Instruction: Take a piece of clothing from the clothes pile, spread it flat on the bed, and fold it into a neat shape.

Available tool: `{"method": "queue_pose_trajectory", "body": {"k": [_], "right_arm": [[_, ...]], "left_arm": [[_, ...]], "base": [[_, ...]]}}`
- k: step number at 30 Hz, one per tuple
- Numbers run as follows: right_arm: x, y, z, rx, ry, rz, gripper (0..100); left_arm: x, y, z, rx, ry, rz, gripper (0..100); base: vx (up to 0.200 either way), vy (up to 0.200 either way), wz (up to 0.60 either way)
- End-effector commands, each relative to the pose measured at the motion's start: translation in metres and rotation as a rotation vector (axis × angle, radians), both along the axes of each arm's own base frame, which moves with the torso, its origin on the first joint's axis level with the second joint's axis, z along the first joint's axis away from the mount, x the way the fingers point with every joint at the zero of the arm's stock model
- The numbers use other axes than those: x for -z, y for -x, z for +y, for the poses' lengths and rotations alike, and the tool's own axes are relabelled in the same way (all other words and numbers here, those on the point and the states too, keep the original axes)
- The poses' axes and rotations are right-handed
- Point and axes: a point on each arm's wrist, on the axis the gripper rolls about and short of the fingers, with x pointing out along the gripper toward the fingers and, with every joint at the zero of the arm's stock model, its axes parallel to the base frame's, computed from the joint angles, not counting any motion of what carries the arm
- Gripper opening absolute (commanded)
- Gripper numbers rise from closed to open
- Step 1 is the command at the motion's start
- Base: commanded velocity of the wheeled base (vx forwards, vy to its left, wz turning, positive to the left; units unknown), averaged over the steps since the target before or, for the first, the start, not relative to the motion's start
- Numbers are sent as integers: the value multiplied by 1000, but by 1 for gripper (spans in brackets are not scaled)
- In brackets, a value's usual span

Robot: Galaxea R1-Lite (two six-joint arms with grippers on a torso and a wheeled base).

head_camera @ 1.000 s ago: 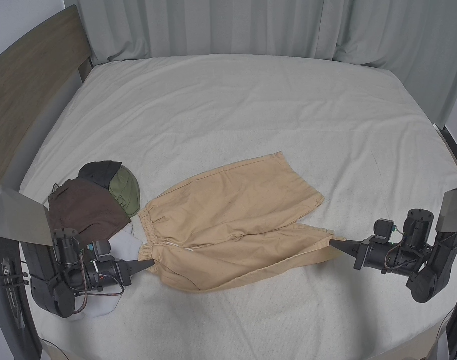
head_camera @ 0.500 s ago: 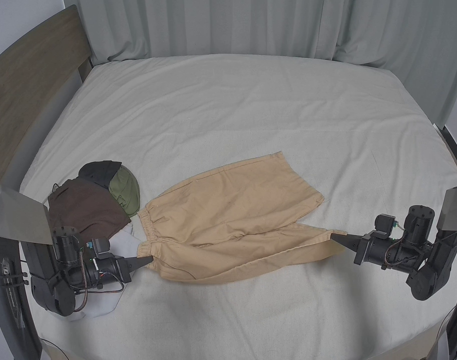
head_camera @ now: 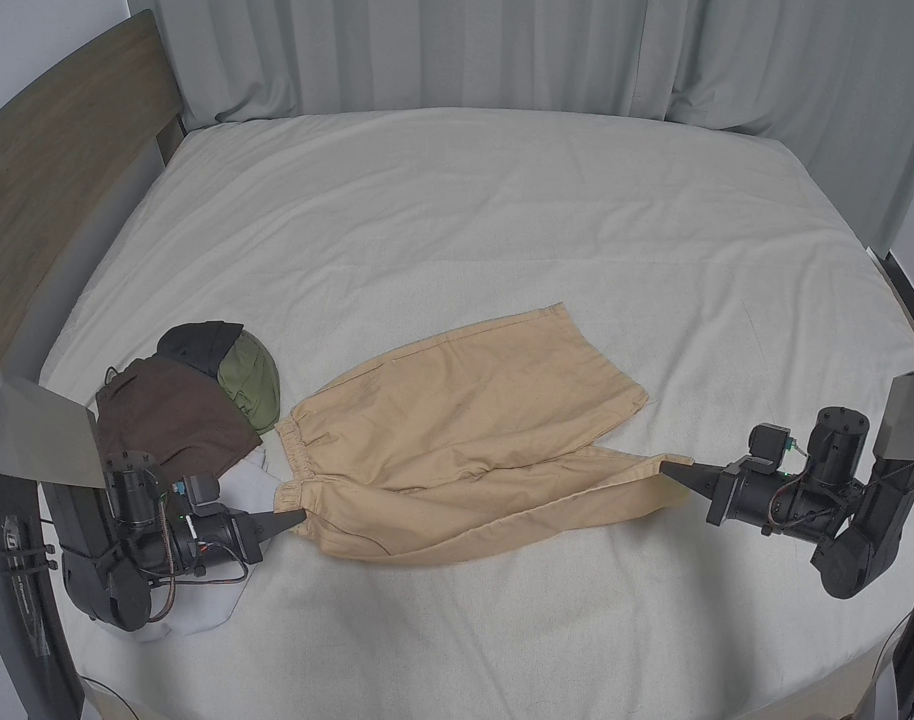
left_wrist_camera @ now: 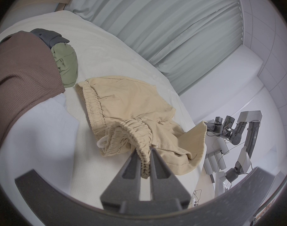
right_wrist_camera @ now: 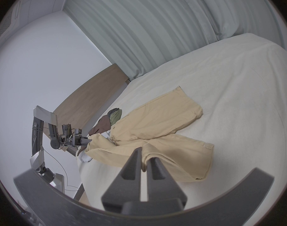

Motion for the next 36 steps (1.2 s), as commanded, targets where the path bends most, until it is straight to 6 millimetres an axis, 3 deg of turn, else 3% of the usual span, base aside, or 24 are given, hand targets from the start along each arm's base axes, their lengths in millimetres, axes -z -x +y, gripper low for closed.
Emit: {"method": "queue_pose_trajectory", "body": {"k": [1, 16, 36], "right_arm": [[-2, -1, 1, -2, -1, -8, 0], [-16, -21, 17, 46, -10, -106, 0], [-44, -55, 20, 86, -60, -258, 0]], "left_arm": [[0, 0, 0, 0, 0, 0, 0], [-4, -4, 0, -33, 3, -12, 0], [-10, -17, 2, -108, 26, -28, 0]], "base": [[0, 0, 0], [0, 0, 0], [0, 0, 0]]}}
